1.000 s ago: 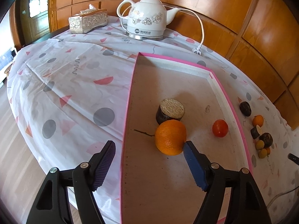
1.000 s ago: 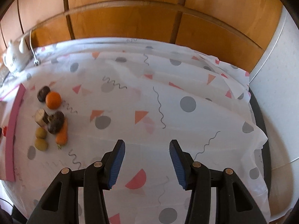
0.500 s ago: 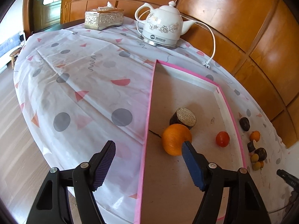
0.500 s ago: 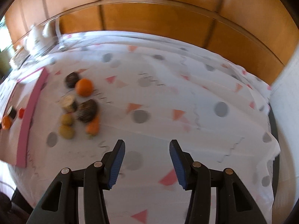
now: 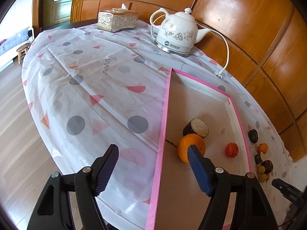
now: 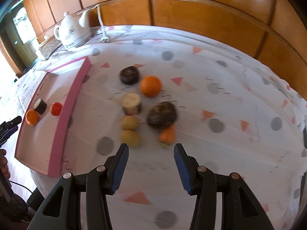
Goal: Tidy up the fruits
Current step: 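Grasp the small yellow potato from the cluster with the right tool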
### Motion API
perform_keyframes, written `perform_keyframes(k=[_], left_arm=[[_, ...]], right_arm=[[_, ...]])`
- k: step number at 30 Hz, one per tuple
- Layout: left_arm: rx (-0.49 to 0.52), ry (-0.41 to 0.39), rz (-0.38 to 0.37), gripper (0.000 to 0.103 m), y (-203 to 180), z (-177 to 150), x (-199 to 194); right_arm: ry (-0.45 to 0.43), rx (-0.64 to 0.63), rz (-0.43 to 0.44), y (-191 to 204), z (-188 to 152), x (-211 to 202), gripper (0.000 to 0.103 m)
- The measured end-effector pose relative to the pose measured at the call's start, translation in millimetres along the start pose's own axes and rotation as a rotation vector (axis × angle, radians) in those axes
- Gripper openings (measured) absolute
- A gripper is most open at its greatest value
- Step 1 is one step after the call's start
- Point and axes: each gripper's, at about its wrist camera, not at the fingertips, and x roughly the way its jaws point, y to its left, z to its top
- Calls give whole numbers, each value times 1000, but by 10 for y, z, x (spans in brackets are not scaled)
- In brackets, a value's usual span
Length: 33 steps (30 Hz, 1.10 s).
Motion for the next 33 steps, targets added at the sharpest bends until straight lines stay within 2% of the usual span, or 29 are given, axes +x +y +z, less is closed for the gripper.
perform_keyframes(k=[5, 8, 9, 15, 19, 24, 33], left_arm=[[-6, -10, 2, 75, 32, 7, -47], [-18, -13, 7, 75, 72, 18, -69], [-22, -14, 9, 75, 87, 22, -73], [-28, -13, 8, 75, 96, 14, -79], [-19, -14, 5, 75, 85, 13, -94], [-13, -8, 9, 75, 90, 6, -92], [-6, 4, 2, 76, 76, -7, -78]], right_arm=[[12, -16, 11, 204, 114, 250, 50], [45, -11, -7, 243, 151, 434, 31], [72, -9, -25, 251, 149, 516, 29], [49, -51, -66, 340, 100, 553, 29], [37, -20, -37, 297, 75, 550, 29], [28, -9, -51, 328, 50, 532, 29], [24, 20, -15, 308, -186, 359, 29]])
